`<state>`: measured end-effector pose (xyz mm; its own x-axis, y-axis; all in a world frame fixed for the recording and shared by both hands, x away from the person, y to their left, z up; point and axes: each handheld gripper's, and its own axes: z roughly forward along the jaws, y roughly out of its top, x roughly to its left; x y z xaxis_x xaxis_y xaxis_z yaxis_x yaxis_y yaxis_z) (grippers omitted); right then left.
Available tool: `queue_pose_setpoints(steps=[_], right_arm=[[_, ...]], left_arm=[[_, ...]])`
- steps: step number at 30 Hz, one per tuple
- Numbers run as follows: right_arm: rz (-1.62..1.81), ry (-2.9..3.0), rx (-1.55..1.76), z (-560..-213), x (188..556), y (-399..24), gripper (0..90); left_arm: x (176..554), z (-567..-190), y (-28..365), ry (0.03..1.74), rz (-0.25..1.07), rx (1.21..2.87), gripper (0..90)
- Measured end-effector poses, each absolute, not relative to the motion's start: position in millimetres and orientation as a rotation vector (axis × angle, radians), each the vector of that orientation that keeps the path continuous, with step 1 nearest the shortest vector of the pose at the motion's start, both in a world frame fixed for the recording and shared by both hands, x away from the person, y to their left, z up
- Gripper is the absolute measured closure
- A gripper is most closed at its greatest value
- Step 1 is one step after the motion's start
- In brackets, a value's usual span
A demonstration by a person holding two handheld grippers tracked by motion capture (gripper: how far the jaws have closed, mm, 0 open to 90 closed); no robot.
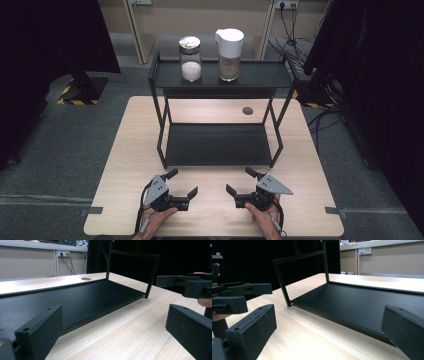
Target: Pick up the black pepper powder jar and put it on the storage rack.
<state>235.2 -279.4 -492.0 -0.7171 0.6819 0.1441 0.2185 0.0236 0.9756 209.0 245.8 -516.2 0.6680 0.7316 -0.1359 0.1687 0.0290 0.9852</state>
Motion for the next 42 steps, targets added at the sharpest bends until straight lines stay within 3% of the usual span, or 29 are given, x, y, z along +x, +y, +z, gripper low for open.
queue_pose_setpoints(steps=[42], right_arm=[[1.742, 1.909, 0.924, -495.0, 233.4, -280.5, 0.3]], left_arm=[[207.1, -516.5, 246.2, 0.777, 0.522, 1.500, 1.2]])
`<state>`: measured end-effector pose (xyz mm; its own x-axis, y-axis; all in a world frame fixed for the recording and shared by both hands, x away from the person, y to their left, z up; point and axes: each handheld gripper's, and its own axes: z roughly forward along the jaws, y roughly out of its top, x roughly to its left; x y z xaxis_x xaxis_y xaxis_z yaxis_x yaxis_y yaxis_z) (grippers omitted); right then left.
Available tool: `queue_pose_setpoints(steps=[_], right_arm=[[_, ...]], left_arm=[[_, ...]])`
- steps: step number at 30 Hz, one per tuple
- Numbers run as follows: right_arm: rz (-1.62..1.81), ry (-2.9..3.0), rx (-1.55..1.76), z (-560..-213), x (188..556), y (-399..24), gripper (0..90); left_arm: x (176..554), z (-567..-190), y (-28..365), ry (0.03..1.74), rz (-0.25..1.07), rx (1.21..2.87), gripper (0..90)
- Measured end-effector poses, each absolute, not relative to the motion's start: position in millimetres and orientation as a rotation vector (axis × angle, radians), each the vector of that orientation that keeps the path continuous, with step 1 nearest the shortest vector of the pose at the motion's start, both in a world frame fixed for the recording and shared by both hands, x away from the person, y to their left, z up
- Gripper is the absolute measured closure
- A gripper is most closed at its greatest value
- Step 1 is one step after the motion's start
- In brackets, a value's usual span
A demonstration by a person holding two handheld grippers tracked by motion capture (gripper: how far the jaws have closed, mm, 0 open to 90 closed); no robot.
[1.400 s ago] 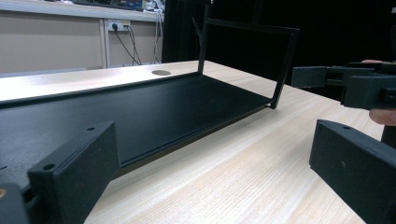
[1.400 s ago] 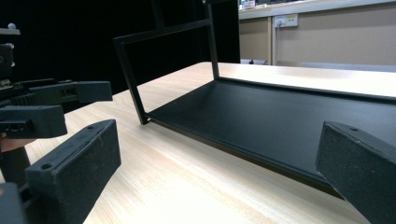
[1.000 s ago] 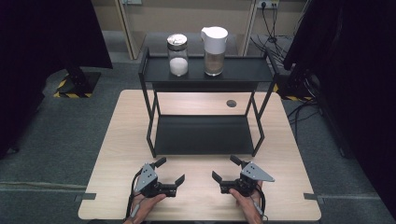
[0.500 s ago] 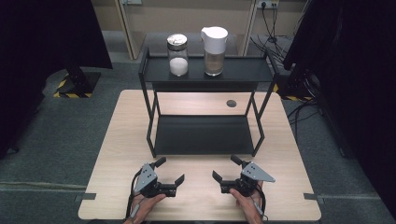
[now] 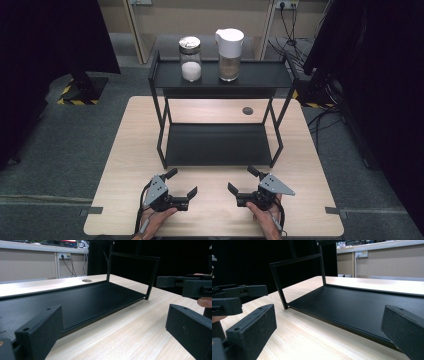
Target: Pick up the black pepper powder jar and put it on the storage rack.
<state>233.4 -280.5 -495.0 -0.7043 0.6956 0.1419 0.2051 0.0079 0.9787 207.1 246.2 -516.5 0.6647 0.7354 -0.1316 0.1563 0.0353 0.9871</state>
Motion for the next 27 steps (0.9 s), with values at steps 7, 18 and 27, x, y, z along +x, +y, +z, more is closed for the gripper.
queue_pose_setpoints(steps=[7, 18, 27], right_arm=[[1.744, 1.907, 0.923, -495.1, 233.0, -280.4, 0.3], [1.743, 1.905, 0.922, -495.0, 232.9, -280.4, 0.3], [1.743, 1.904, 0.921, -495.0, 232.7, -280.3, 0.3]], left_arm=[[207.0, -516.7, 245.9, 0.778, 0.522, 1.500, 1.1], [206.4, -517.0, 245.8, 0.779, 0.525, 1.495, 1.2], [206.2, -517.2, 246.1, 0.776, 0.527, 1.491, 1.1]])
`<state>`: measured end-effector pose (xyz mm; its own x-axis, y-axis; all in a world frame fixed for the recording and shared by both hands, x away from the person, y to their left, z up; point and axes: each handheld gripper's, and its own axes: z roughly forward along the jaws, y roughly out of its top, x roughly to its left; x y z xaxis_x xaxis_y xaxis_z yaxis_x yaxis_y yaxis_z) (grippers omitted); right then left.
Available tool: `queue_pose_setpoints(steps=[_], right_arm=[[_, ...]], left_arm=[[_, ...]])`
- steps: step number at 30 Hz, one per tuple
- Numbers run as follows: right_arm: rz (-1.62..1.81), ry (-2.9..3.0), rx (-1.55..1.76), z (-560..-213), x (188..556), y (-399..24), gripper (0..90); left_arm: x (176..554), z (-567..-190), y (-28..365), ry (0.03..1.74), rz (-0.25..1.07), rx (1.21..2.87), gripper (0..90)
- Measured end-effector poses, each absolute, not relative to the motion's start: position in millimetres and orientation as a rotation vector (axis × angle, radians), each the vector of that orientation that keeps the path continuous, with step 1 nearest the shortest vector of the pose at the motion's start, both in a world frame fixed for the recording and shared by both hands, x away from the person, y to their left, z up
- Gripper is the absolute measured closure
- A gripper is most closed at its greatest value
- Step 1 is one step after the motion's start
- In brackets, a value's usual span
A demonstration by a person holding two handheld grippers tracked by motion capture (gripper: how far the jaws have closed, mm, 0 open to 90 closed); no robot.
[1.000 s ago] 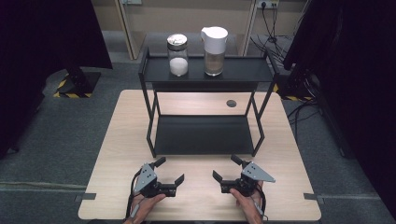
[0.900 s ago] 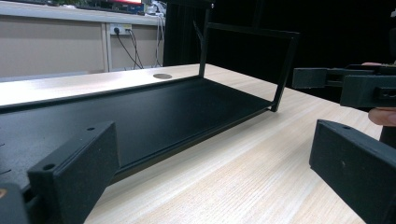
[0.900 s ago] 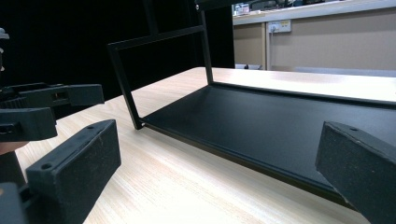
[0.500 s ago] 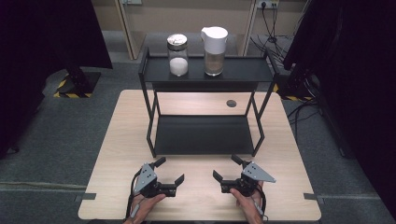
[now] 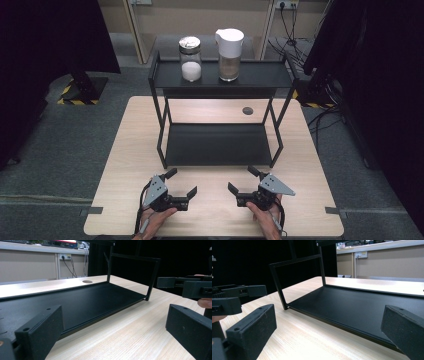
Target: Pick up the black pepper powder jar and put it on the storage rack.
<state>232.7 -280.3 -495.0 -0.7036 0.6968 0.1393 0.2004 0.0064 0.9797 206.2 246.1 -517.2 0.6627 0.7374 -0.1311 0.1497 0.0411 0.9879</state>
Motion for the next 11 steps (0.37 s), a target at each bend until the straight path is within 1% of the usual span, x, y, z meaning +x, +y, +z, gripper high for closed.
queue_pose_setpoints(steps=[11], right_arm=[[1.743, 1.902, 0.921, -495.3, 232.9, -280.6, 0.3]], left_arm=[[206.3, -517.2, 246.2, 0.776, 0.529, 1.490, 1.1]])
